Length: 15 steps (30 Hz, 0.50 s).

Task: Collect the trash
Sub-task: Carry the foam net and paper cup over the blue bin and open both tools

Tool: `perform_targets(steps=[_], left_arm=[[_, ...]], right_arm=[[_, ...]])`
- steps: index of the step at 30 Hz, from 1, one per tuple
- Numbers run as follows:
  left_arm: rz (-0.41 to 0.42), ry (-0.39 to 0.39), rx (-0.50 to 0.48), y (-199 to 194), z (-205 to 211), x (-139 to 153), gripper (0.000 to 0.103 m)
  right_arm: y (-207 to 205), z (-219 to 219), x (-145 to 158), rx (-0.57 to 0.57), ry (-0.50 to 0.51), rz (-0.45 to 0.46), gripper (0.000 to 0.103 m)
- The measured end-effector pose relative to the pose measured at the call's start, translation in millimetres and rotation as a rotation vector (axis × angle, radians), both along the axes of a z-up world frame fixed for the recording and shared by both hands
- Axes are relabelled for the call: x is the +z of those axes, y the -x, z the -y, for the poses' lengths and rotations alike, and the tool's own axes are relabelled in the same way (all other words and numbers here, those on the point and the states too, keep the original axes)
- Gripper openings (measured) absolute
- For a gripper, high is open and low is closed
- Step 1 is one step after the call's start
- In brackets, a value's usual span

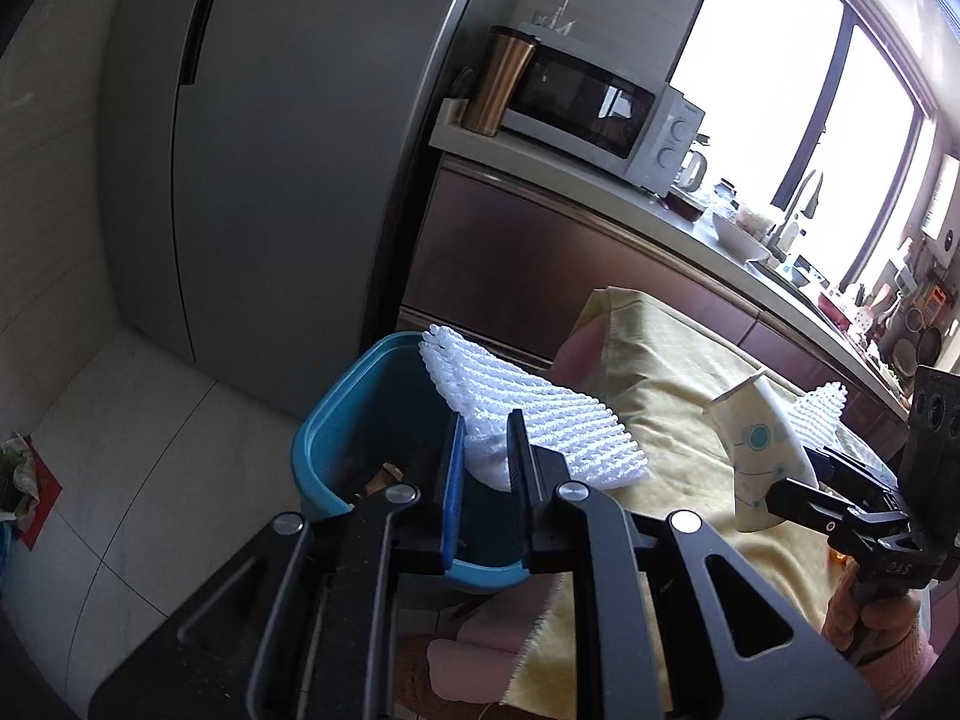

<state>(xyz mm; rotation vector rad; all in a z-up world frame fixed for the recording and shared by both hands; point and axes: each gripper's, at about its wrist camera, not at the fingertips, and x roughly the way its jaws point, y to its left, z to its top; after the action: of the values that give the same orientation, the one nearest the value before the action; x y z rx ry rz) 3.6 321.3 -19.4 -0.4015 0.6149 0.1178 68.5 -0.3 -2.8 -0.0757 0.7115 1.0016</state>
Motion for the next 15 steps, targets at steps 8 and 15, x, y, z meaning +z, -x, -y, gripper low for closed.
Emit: perform_targets(steps=[8, 15], left_arm=[[-0.034, 0.005, 0.029, -8.9, -10.2, -16.4, 0.014], [-0.055, 0.016, 0.05, -22.8, -13.1, -27.8, 0.014]], right_arm=[[-18.5, -28.7, -5.8, 0.026, 0.028, -0.018, 0.065], [-34.1, -54.6, -12.8, 0.043, 0.063, -0.039, 0.065]])
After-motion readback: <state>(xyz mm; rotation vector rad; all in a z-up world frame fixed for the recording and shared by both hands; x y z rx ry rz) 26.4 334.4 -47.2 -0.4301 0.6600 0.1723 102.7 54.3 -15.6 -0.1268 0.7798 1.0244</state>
